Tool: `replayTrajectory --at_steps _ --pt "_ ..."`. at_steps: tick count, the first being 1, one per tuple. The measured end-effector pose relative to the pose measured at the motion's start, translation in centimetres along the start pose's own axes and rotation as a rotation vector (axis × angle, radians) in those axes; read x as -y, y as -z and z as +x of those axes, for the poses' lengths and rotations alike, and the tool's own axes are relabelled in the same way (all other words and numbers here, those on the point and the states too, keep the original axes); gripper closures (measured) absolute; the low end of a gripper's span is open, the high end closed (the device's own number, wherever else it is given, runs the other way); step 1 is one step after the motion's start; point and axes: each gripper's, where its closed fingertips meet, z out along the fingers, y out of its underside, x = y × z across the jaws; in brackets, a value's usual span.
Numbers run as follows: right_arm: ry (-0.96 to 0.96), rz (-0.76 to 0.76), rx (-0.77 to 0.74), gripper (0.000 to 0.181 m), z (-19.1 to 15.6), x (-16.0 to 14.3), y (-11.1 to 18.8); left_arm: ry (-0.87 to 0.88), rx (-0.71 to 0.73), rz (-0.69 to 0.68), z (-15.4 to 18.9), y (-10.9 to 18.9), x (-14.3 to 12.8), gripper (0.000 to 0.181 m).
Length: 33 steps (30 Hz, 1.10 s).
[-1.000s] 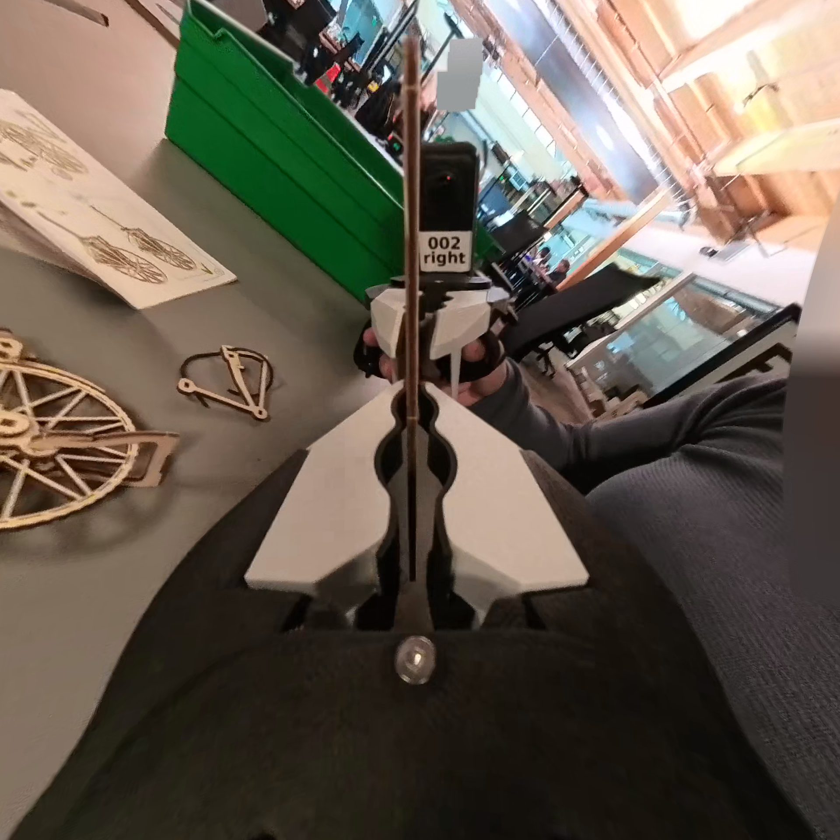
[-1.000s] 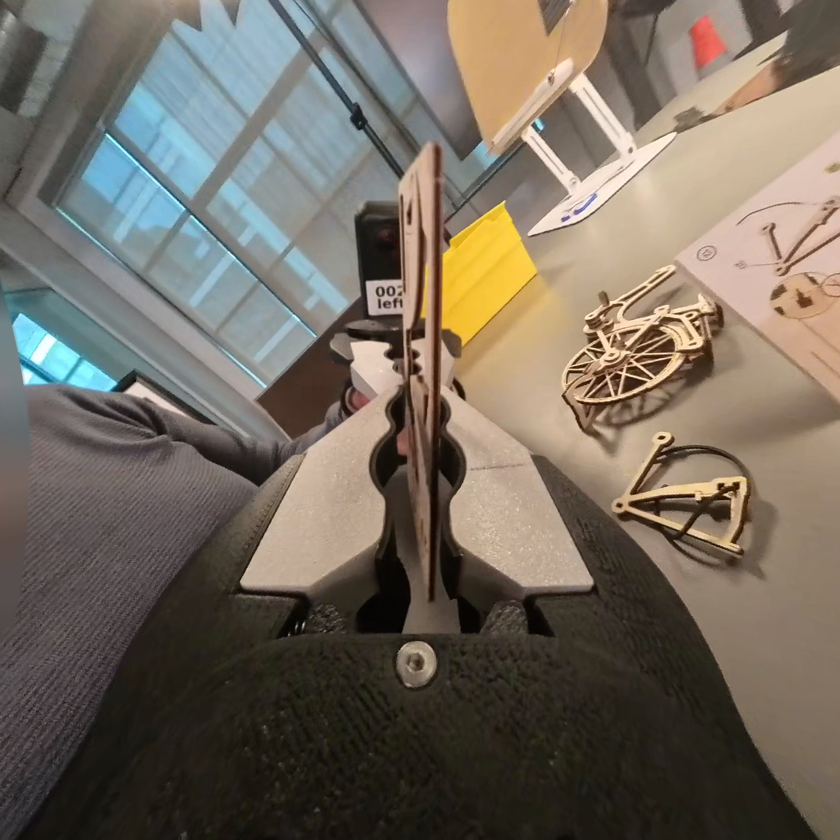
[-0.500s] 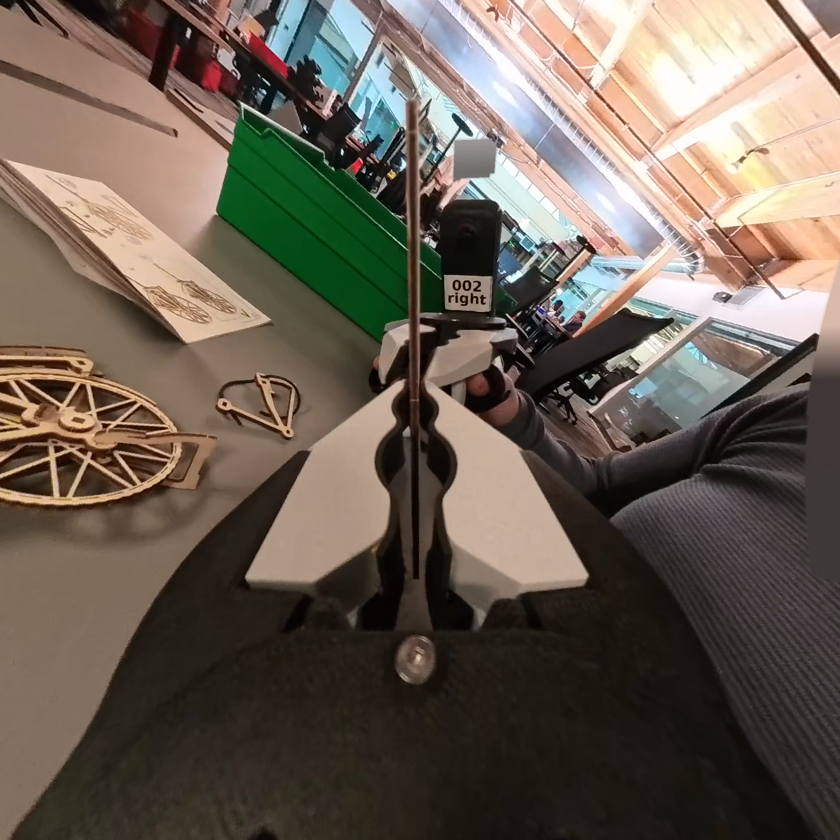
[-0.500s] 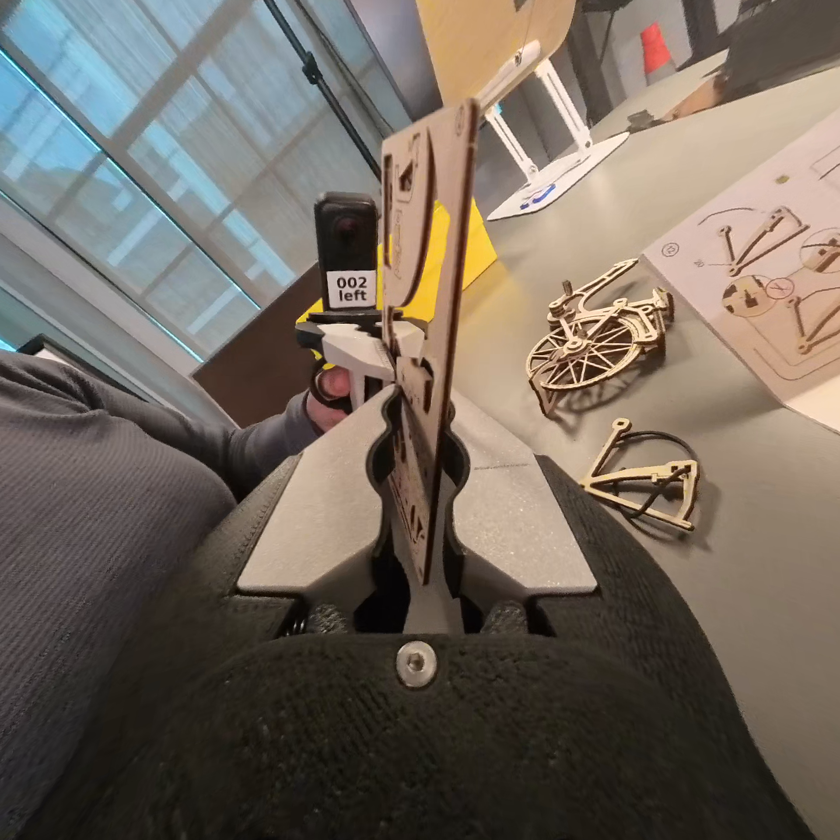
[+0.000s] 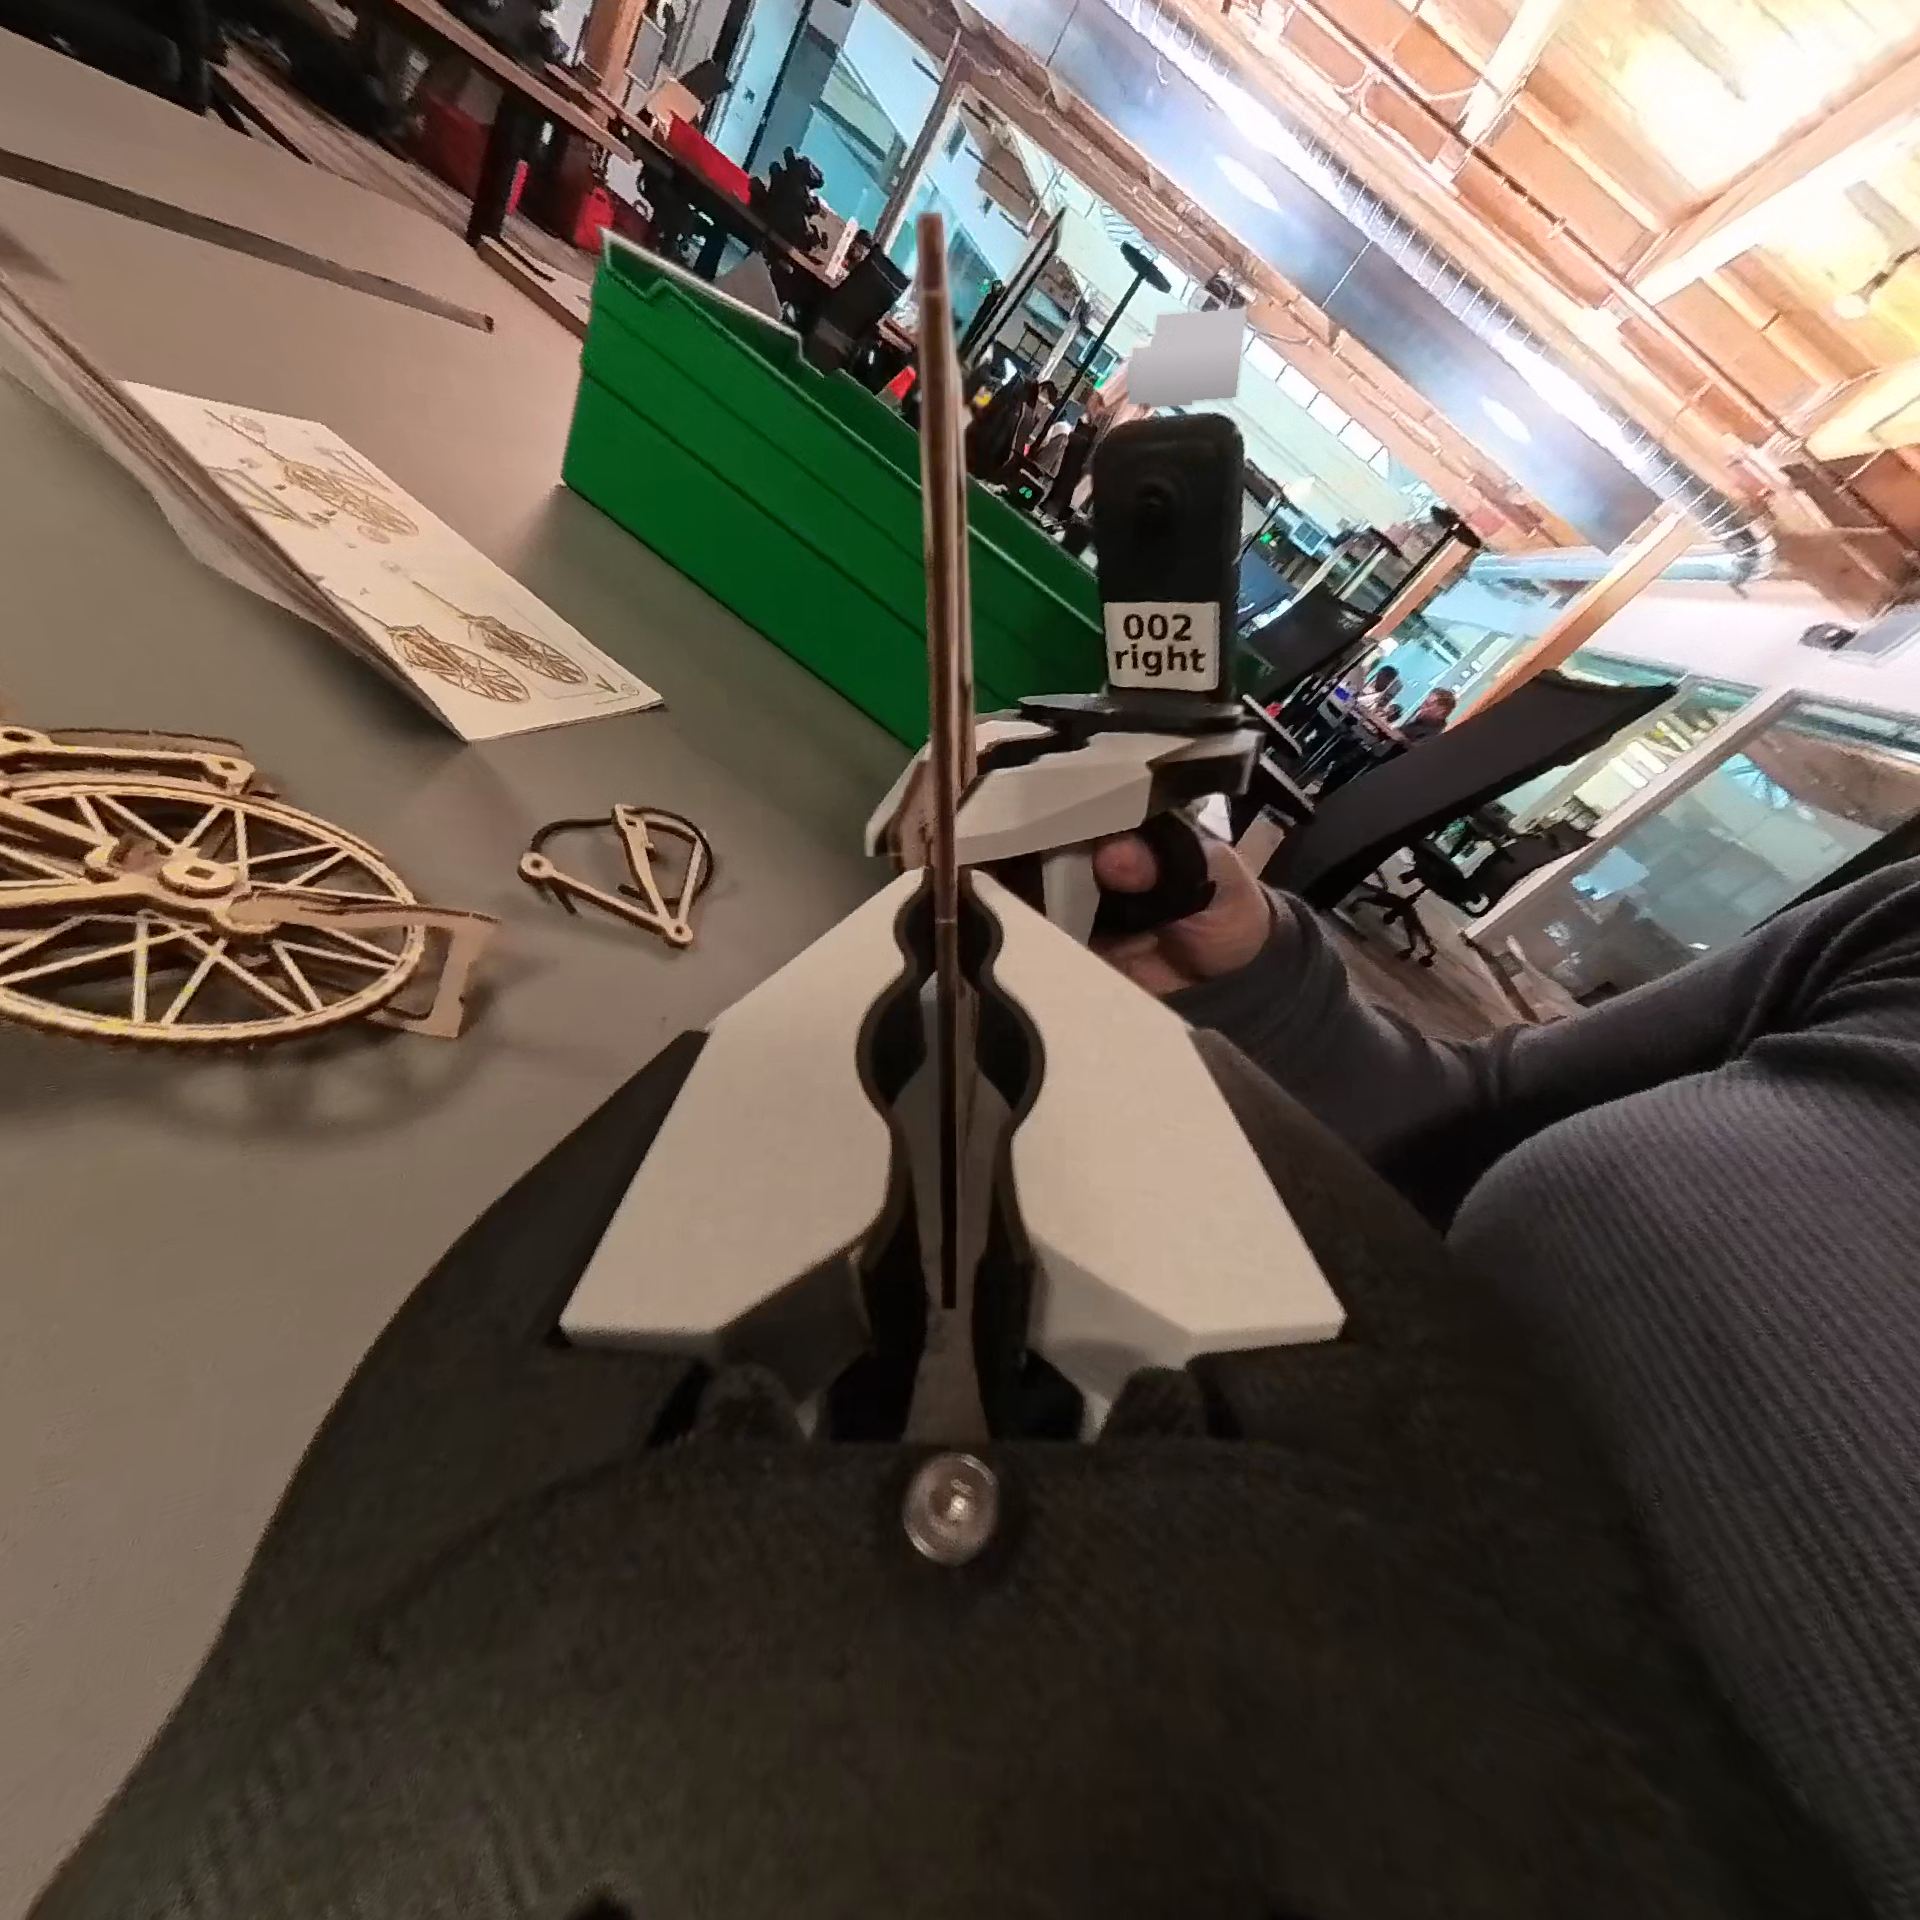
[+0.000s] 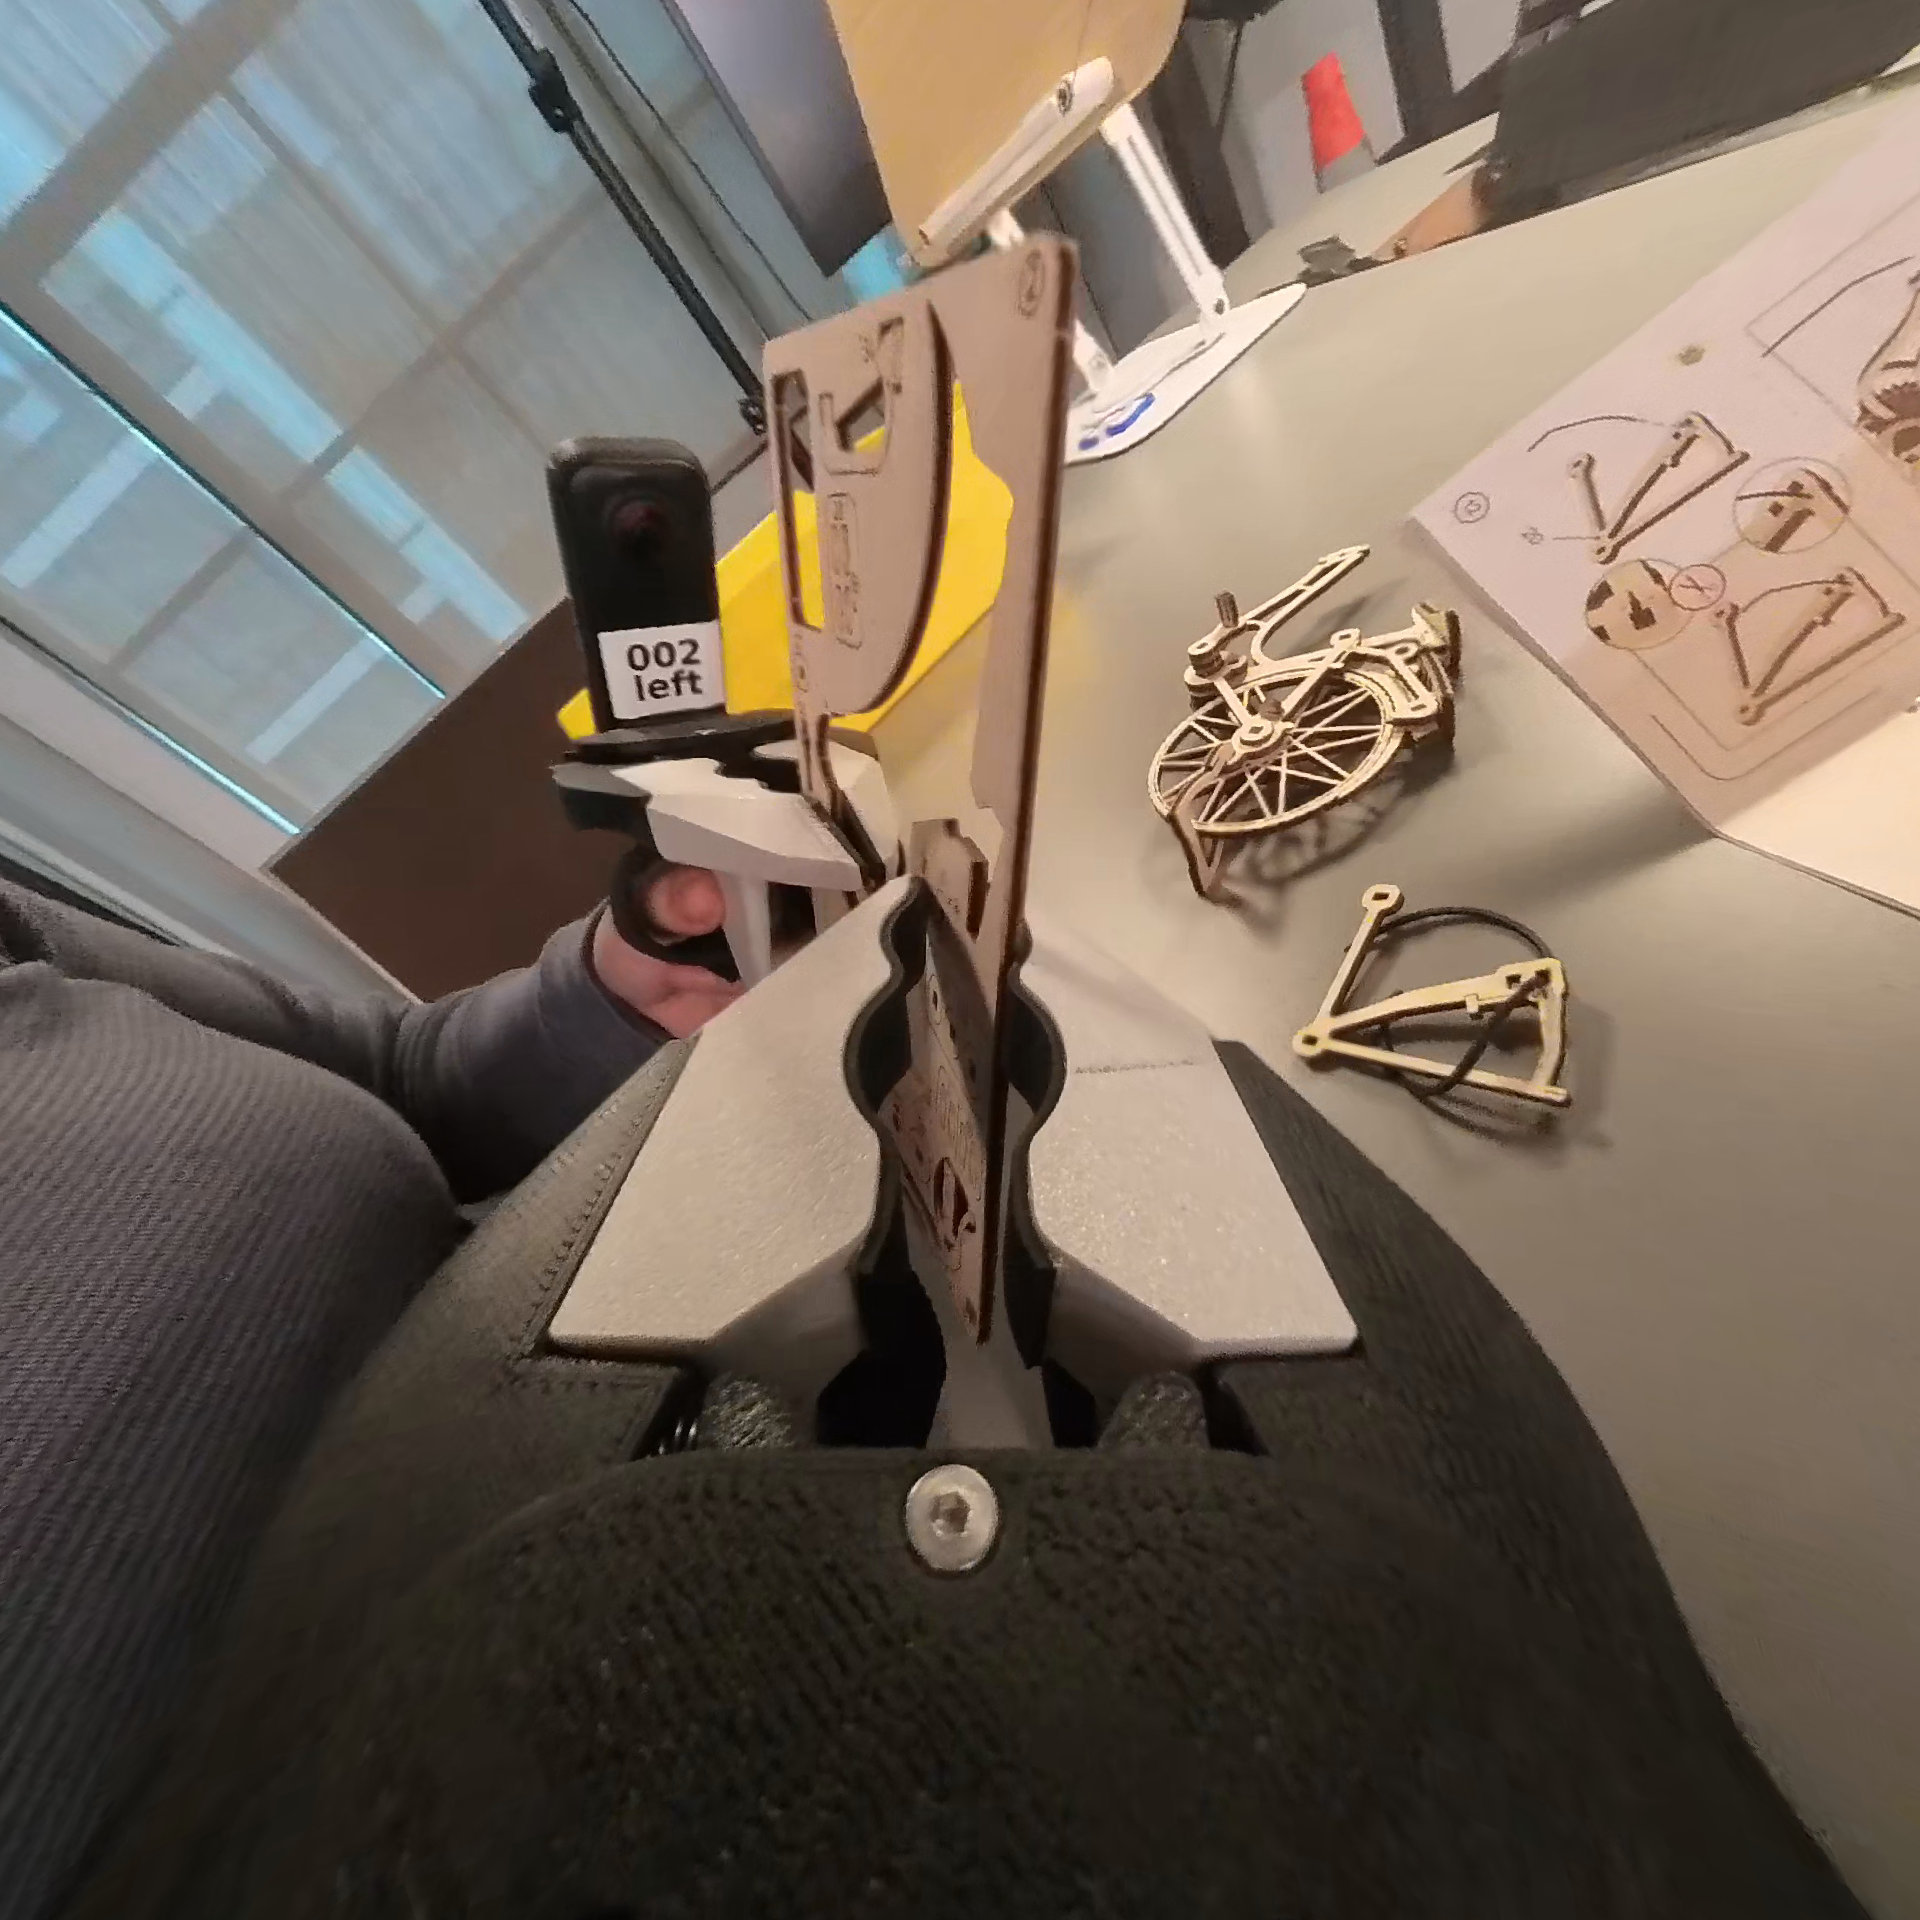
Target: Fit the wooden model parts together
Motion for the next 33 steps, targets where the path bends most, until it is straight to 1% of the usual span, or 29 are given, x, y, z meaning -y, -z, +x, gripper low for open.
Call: replayTrajectory --at_steps 2,5,9,13,14,16,17,21,22,28,33 --pt "0.0 0.003 -0.003 0.173 -0.3 -0.1 0.1 -0.002 0.003 -0.003 0.1 0.1 -0.1 0.18" --pt "0.01 0.034 0.085 0.18 -1.7 0.1 0.2 0.078 -0.02 0.019 -0.2 0.4 0.3 0.178" --pt "-0.006 0.053 0.157 0.181 -2.1 0.4 0.6 0.065 -0.014 0.014 0.0 0.1 0.4 0.177" --pt "-0.009 0.054 0.192 0.18 -2.4 0.4 0.9 0.091 -0.081 0.012 0.7 0.0 0.5 0.177" --pt "-0.008 0.049 0.187 0.18 -2.3 0.3 0.9 0.103 -0.119 0.01 1.2 0.0 0.5 0.164" --pt "-0.014 0.049 0.191 0.18 -2.2 0.3 1.0 0.151 -0.174 0.013 1.8 -0.1 0.6 0.154" --pt "-0.017 0.048 0.196 0.18 -2.2 0.3 1.0 0.167 -0.183 0.021 1.8 -0.1 0.7 0.154" --pt "-0.015 0.024 0.225 0.18 -2.7 -0.2 0.7 0.141 -0.153 0.016 1.5 -0.5 0.6 0.176" --pt "-0.018 0.028 0.229 0.181 -2.7 -0.1 0.7 0.133 -0.154 0.013 1.6 -0.5 0.6 0.179" --pt "-0.025 0.028 0.228 0.18 -2.6 -0.1 0.7 0.17 -0.155 -0.031 1.4 -0.5 0.0 0.177" --pt "-0.043 0.037 0.244 0.181 -2.6 0.0 0.7 0.147 -0.152 -0.023 1.6 -0.5 0.2 0.179"
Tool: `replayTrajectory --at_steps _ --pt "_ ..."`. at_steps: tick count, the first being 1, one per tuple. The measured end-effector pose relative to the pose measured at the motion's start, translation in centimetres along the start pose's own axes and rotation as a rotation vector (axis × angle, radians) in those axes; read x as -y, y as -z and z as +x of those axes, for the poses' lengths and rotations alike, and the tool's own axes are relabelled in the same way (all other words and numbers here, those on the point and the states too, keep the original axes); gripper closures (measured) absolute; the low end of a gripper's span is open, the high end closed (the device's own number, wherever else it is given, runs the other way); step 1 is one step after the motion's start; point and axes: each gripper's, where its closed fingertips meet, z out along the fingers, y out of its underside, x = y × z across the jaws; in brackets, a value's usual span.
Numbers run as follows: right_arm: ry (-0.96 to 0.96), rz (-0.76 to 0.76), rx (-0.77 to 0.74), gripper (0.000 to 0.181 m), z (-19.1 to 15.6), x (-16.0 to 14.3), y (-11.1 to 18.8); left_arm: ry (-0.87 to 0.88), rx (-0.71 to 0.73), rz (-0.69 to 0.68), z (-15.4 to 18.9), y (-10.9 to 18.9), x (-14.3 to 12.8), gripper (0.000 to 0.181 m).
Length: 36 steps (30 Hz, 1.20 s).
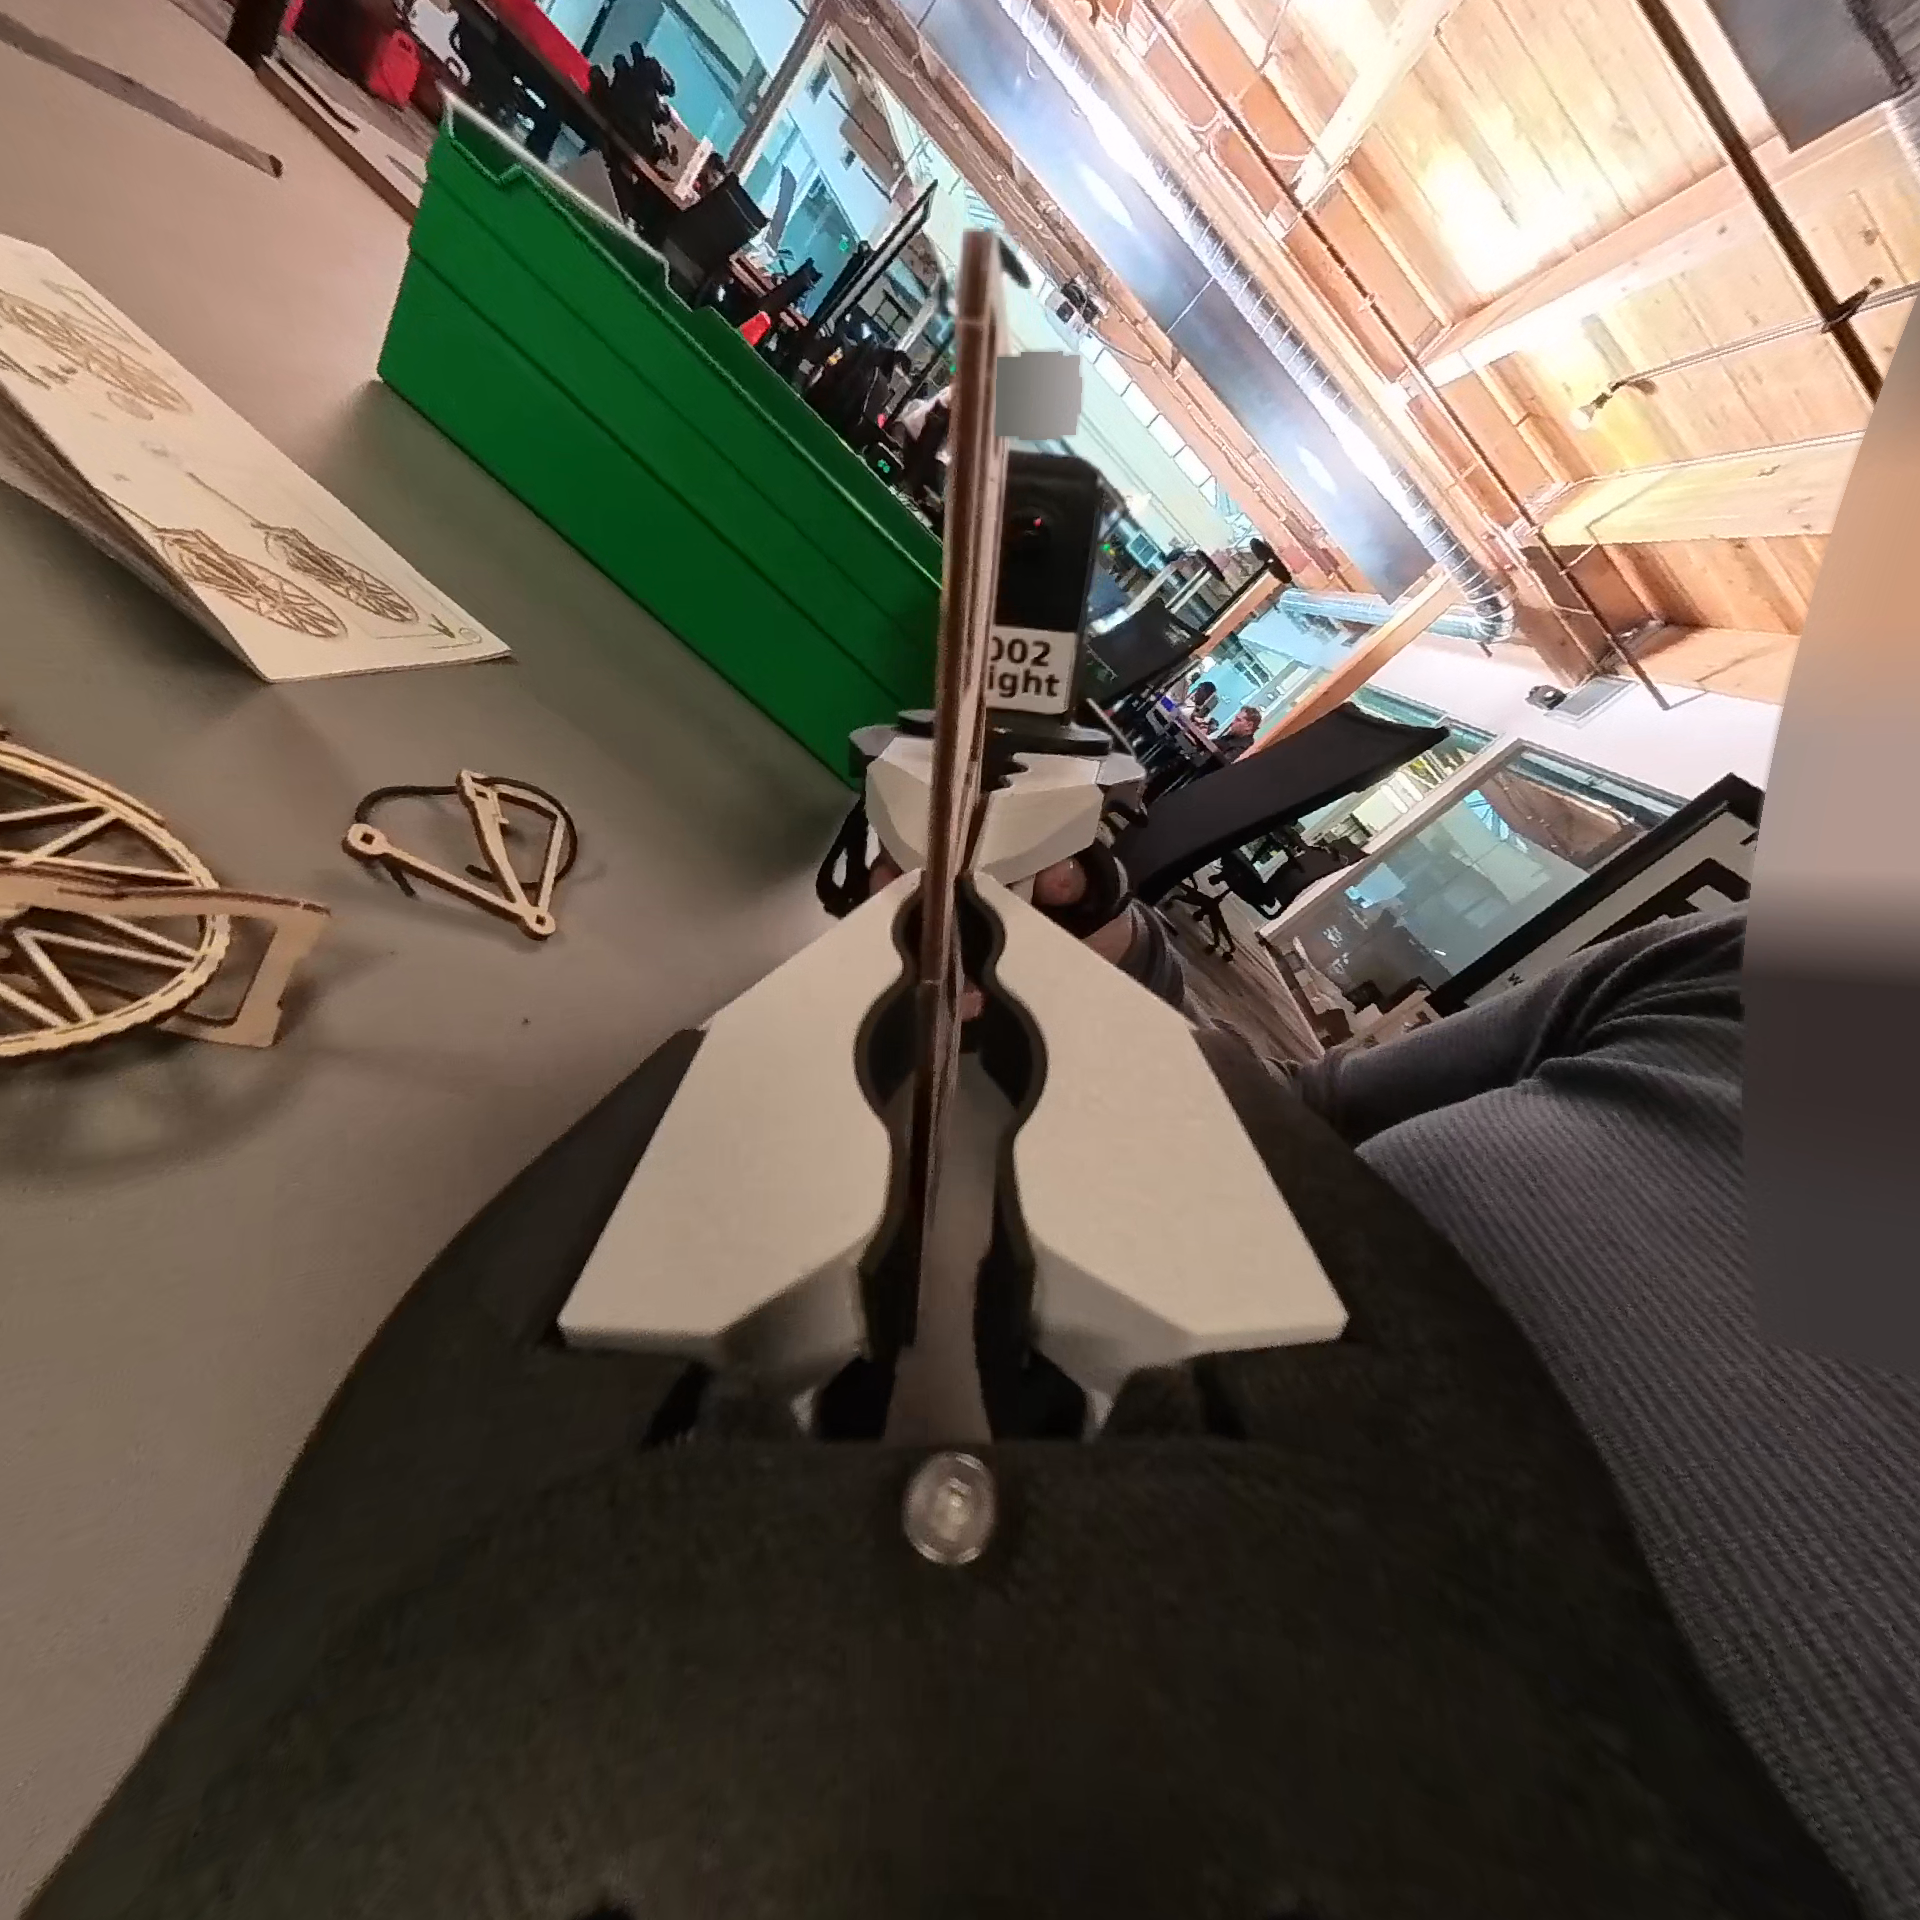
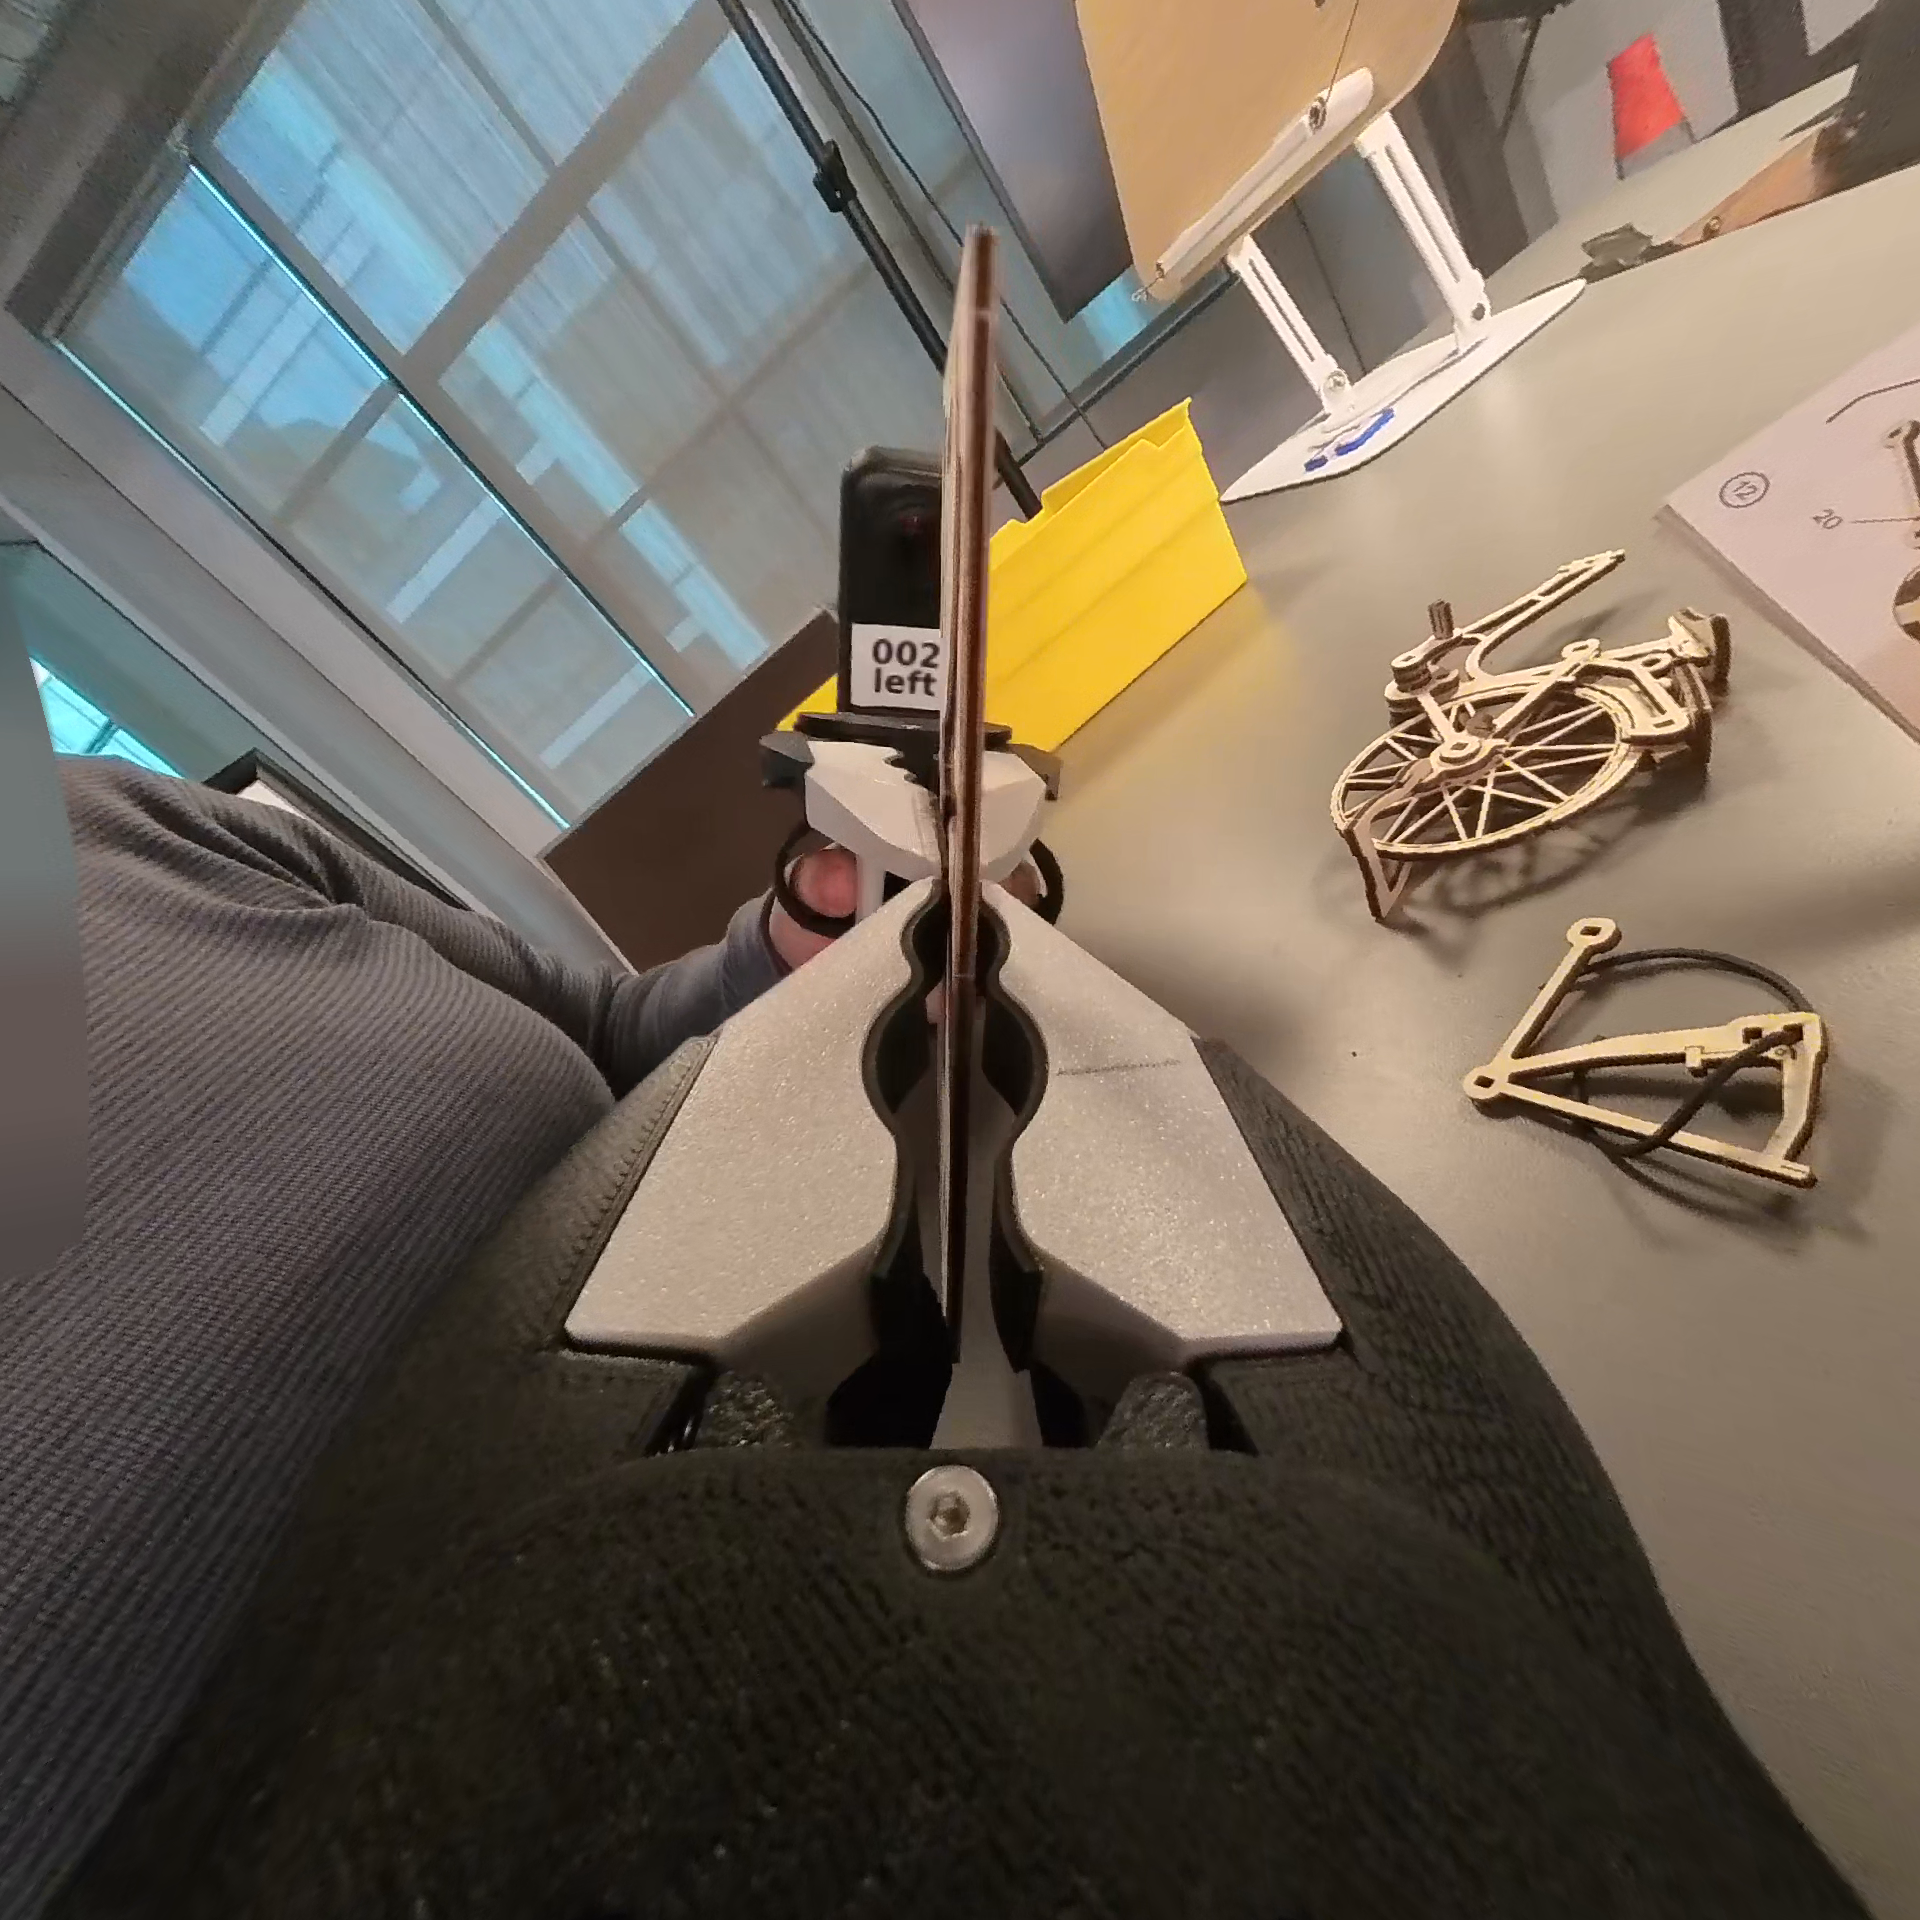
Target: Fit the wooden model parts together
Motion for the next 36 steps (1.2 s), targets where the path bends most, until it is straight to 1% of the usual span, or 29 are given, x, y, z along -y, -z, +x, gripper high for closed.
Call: replayTrajectory --at_steps 3,8,12,16,22,25,31,36 --pt "0.004 0.009 -0.018 0.18 0.2 0.1 0.0 0.003 0.01 0.005 -0.1 0.0 0.1 0.18" --pt "0.091 0.017 -0.16 0.169 1.3 0.2 0.0 -0.109 0.13 0.021 -0.6 -0.3 0.2 0.179" --pt "0.136 0.021 -0.25 0.168 1.6 0.2 0.0 -0.137 0.166 0.037 -0.9 -0.1 0.2 0.18" --pt "0.125 0.033 -0.289 0.168 1.7 -0.1 -0.1 -0.181 0.203 0.029 -1.0 0.0 -0.1 0.179" --pt "0.114 0.034 -0.33 0.168 1.7 -0.6 0.2 -0.198 0.222 0.009 -1.1 0.0 -0.6 0.179" --pt "0.101 0.041 -0.327 0.169 1.6 -0.7 0.3 -0.164 0.209 0.006 -1.0 -0.2 -0.8 0.179" --pt "0.066 0.053 -0.254 0.173 0.9 -0.7 0.5 -0.153 0.164 0.017 -0.6 -0.3 -0.7 0.176" --pt "0.026 0.061 -0.155 0.175 -0.2 -0.7 0.7 -0.07 0.023 0.024 0.6 -0.4 -0.8 0.179"
